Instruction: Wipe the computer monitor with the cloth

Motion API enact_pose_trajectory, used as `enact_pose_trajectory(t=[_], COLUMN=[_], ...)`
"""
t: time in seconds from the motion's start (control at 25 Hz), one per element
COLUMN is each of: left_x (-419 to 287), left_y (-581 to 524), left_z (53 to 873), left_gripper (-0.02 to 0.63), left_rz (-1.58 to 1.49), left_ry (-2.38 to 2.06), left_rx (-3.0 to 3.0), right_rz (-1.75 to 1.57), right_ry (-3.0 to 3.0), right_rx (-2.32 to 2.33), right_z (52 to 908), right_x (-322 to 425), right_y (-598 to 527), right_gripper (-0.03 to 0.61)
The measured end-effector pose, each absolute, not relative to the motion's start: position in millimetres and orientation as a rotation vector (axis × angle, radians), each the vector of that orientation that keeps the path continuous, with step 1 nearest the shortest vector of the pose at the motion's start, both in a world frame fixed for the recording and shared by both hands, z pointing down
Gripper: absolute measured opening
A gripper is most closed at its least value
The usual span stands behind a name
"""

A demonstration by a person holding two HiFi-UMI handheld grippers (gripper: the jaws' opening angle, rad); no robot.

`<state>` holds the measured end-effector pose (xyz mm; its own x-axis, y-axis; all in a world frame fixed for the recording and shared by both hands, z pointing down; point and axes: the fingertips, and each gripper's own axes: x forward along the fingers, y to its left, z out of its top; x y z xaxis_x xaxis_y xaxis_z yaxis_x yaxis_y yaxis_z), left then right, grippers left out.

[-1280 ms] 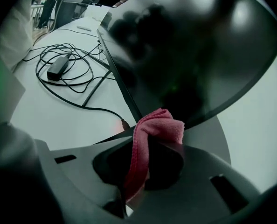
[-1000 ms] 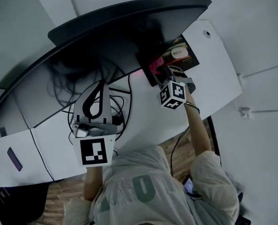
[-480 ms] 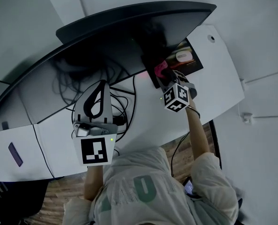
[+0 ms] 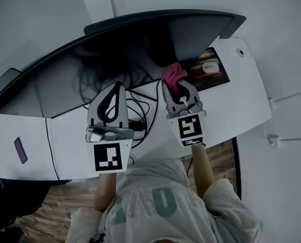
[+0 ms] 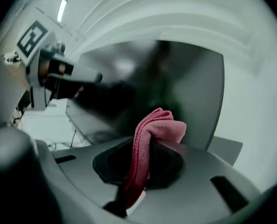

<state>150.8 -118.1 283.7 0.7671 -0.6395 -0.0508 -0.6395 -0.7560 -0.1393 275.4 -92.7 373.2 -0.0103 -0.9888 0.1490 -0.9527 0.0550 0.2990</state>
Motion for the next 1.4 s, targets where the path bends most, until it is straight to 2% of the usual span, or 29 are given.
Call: enact_pose_trajectory(t=[0.16,0.36,0.72,1.4], left_x=[134,102,72,73], left_y=[-106,-96,-93,-90], left_z=[278,278,277,273], left_gripper=[0.005,0.005,0.005,0.005], left_rz=[0.026,0.047,0.098,0.109], left_ry=[1.077,1.186,1.277,1.284], left_rx=[-2.778,-2.734,-2.709,-2.703], right_rz=[-0.29,-0.33,-0.347,-0.344], right_ry=[-2.205,-2.392,-2.471,-2.433], right_rx=[2.134,2.158,2.085,2.058], right_z=[298,258,253,263], right_x=[225,181,144,142], right_y=[-83,-67,-58,-58], right_gripper=[0.057,0.057,0.057,0.057])
